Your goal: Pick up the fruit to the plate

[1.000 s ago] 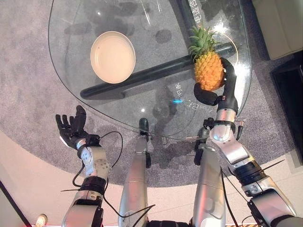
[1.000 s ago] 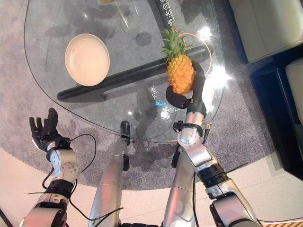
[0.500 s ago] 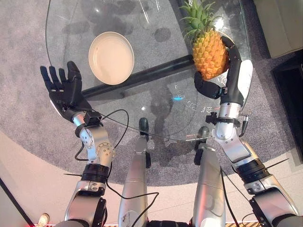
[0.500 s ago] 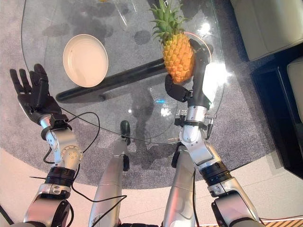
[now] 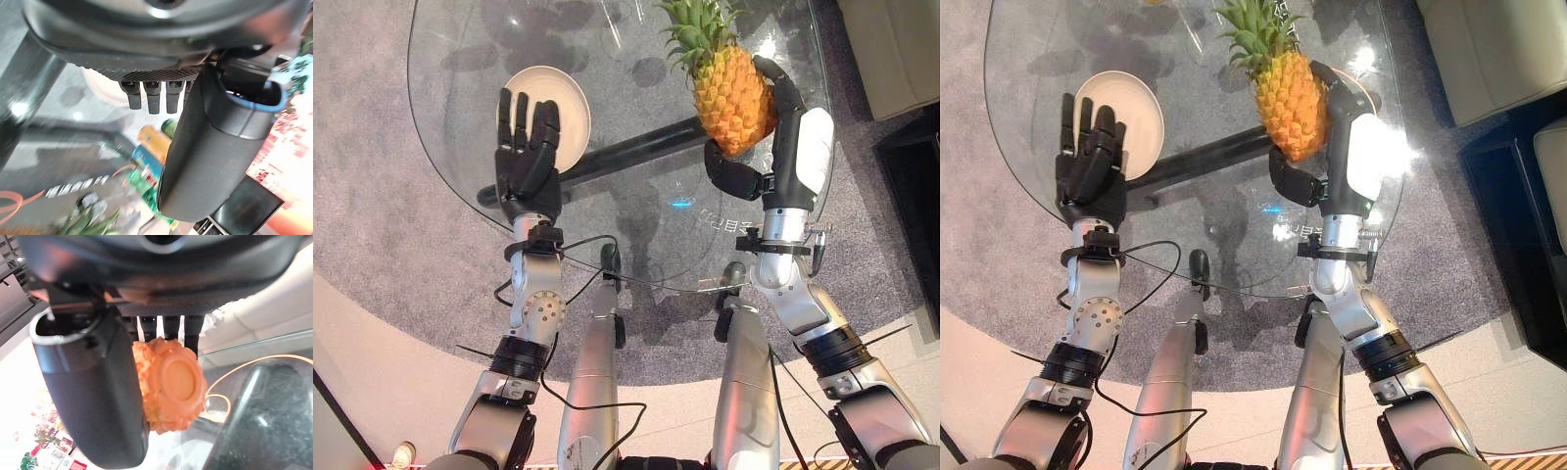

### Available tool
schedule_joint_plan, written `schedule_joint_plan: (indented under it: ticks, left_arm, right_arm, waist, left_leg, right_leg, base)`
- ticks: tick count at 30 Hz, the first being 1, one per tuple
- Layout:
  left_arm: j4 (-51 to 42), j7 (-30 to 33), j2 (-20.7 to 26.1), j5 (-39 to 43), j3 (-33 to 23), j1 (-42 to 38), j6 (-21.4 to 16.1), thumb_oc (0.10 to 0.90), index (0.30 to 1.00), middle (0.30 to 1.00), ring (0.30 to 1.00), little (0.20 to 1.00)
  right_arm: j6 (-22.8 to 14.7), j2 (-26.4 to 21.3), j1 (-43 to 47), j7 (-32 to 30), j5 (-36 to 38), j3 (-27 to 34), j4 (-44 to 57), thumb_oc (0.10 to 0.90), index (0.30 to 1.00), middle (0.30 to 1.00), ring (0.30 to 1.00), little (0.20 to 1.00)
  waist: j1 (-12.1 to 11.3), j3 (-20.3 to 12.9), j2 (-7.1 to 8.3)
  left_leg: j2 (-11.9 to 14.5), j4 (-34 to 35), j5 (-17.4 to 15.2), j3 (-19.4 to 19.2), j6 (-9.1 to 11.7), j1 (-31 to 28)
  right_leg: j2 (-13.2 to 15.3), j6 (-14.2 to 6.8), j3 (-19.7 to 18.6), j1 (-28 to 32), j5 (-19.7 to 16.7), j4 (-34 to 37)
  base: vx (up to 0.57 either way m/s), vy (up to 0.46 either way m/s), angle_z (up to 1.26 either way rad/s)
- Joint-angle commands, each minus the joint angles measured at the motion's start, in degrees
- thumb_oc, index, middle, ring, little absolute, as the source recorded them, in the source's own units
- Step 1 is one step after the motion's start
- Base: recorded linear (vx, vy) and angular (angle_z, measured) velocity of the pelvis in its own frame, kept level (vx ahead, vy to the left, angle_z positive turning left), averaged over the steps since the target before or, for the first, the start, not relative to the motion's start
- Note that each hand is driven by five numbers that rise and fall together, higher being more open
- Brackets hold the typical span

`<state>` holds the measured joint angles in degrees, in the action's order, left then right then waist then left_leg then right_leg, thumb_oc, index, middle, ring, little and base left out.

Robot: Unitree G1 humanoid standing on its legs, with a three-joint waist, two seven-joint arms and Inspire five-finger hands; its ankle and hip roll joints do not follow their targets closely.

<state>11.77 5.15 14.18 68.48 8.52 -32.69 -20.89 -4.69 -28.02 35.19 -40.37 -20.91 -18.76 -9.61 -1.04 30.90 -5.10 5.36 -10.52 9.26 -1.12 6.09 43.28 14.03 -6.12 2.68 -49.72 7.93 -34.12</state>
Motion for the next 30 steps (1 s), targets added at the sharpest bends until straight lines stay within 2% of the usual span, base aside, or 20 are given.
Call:
schedule_joint_plan:
  ticks: [1, 15, 20, 26, 30]
  left_arm:
    - [-6.99, -6.04, 2.33, 3.24, 0.16, -6.24, 0.50, 0.800, 0.900, 0.900, 0.900, 0.900]
    - [-8.18, -6.33, 0.74, 6.49, 3.24, -10.36, 4.41, 0.800, 0.900, 0.900, 0.900, 0.900]
    - [-8.44, -5.25, 0.49, 5.40, 3.69, -11.33, 4.01, 0.800, 0.900, 0.900, 0.900, 0.900]
    - [-8.39, -0.77, 0.17, 2.70, 4.19, -12.18, 2.95, 0.800, 0.900, 0.900, 0.900, 0.900]
    - [-8.57, 4.46, -0.25, 0.60, 4.37, -12.30, 2.10, 0.800, 0.900, 0.900, 0.900, 0.900]
  right_arm:
    - [-8.68, -1.86, 8.50, -0.91, -4.01, -0.13, 11.28, 0.100, 0.300, 0.300, 0.300, 0.200]
    - [-7.92, -1.06, 11.60, 0.94, -3.37, -3.92, 11.86, 0.100, 0.300, 0.300, 0.300, 0.200]
    - [-7.30, -1.14, 12.26, 1.88, -2.74, -4.72, 12.36, 0.100, 0.300, 0.300, 0.300, 0.200]
    - [-6.91, -0.78, 12.87, 3.04, -2.22, -5.85, 12.70, 0.100, 0.300, 0.300, 0.300, 0.200]
    - [-5.99, -0.47, 13.26, 4.17, -1.98, -6.73, 13.40, 0.100, 0.300, 0.300, 0.300, 0.200]
  waist:
    - [1.01, -1.11, -0.94]
    - [1.23, -1.11, -0.19]
    - [1.29, -1.11, -0.05]
    - [1.23, -1.11, 0.07]
    - [1.07, -1.11, 0.13]
  left_leg:
    - [-1.62, -4.40, -6.13, -1.15, -2.31, -1.76]
    - [-1.67, -3.79, -6.05, -1.39, -2.25, -1.65]
    - [-1.64, -3.54, -5.92, -1.48, -2.20, -1.75]
    - [-1.79, -3.23, -5.70, -1.38, -2.18, -1.57]
    - [-1.84, -2.97, -5.57, -1.41, -2.15, -1.68]
  right_leg:
    - [0.23, -0.70, 2.81, 5.21, -7.87, 11.96]
    - [0.22, -0.92, 3.23, 5.68, -8.42, 13.51]
    - [0.31, -0.94, 3.37, 5.81, -8.58, 13.84]
    - [0.20, -0.93, 3.53, 5.72, -8.67, 14.09]
    - [0.35, -0.97, 3.84, 6.02, -8.68, 14.40]
  base:
    - [0.00, 0.000, 0.00]
    - [0.00, 0.000, 0.00]
    - [0.00, 0.000, 0.00]
    - [0.00, 0.000, 0.00]
    - [0.00, 0.000, 0.00]
